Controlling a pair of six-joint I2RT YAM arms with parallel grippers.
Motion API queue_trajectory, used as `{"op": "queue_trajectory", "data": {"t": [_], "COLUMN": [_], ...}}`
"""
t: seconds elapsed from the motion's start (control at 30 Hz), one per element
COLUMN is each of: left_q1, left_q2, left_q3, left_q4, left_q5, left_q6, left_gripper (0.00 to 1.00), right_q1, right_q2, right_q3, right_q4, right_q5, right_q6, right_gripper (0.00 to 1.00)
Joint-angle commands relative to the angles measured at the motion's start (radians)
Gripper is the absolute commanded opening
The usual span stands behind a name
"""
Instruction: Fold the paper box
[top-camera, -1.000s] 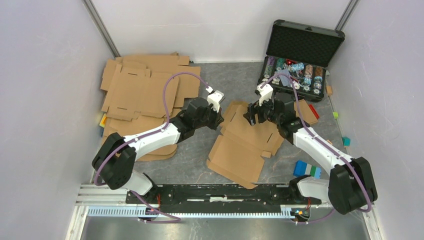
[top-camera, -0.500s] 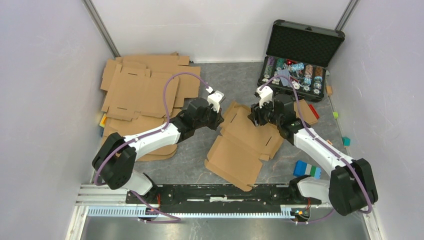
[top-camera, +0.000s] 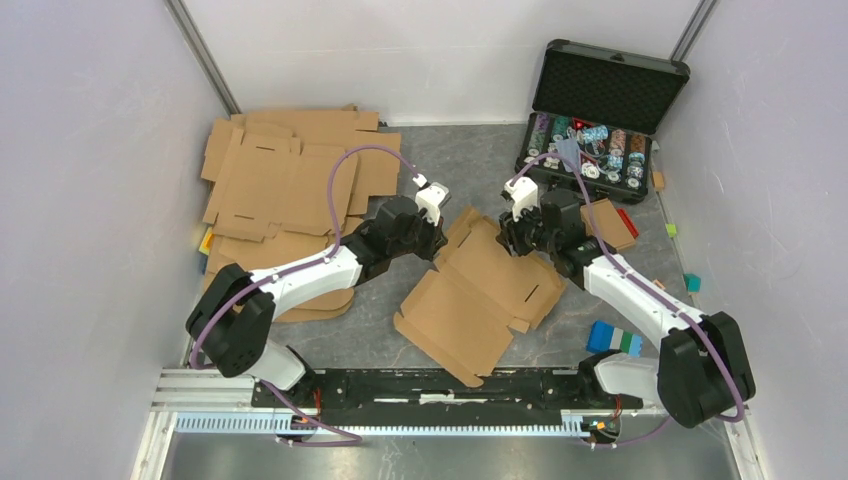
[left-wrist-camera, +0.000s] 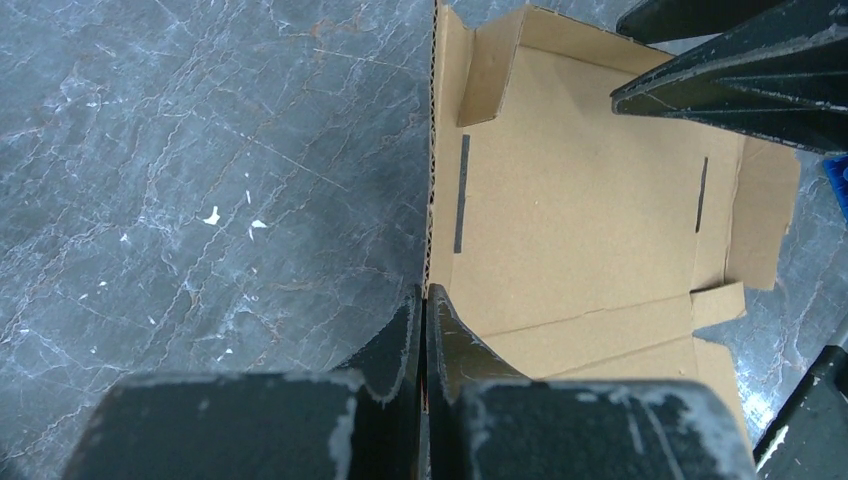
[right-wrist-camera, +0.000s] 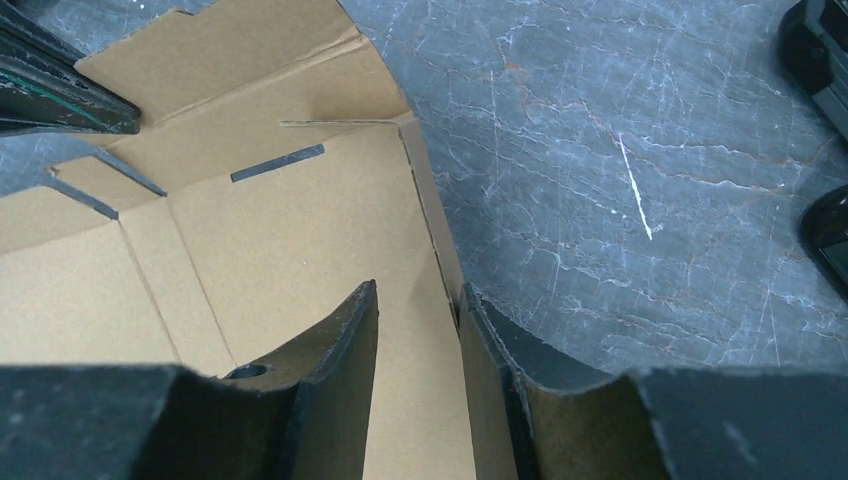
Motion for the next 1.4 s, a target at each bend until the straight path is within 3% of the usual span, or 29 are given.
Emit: {"op": "queue_trajectory", "data": {"t": [0.0,0.4,0.67,0.73,0.8,0.93,1.0,1.1,1.37], "left_q1": [-0.006,-0.006,-0.006,-0.006,-0.004,0.026,0.055,0.104,0.151], "left_q2": [0.000,0.007,0.014,0.017,0.011,-0.022,-0.043,-0.070,-0.208], "left_q3": [0.031,0.037,0.044,0.049,0.045,0.014,-0.008,-0.036,-0.099], "left_q4": [0.041,0.033,0.023,0.016,0.017,0.020,0.038,0.044,-0.039], "left_q5": [-0.014,-0.025,-0.029,-0.031,-0.089,-0.163,-0.139,-0.125,-0.193], "left_q6": [0.015,0.023,0.020,0.014,-0.028,-0.095,-0.131,-0.184,-0.248], "left_gripper": [0.02,0.02,0.02,0.04,0.19,0.75,0.92,0.98,1.00], "right_q1": [0.044,0.073,0.076,0.076,0.076,0.076,0.076,0.074,0.072], "right_q2": [0.004,0.050,0.080,0.071,0.051,0.006,-0.016,-0.060,-0.153], "right_q3": [0.037,0.060,0.071,0.063,0.051,0.023,0.003,-0.046,-0.222], "right_q4": [-0.033,-0.085,-0.091,-0.079,-0.057,-0.019,-0.003,0.043,0.214], "right_q5": [0.020,0.175,0.191,0.203,0.218,0.290,0.327,0.361,0.456], "right_q6": [-0.013,-0.030,-0.023,-0.016,-0.009,0.014,0.031,0.066,0.214], "right_gripper": [0.41,0.39,0.07,0.03,0.03,0.01,0.00,0.00,0.01]}}
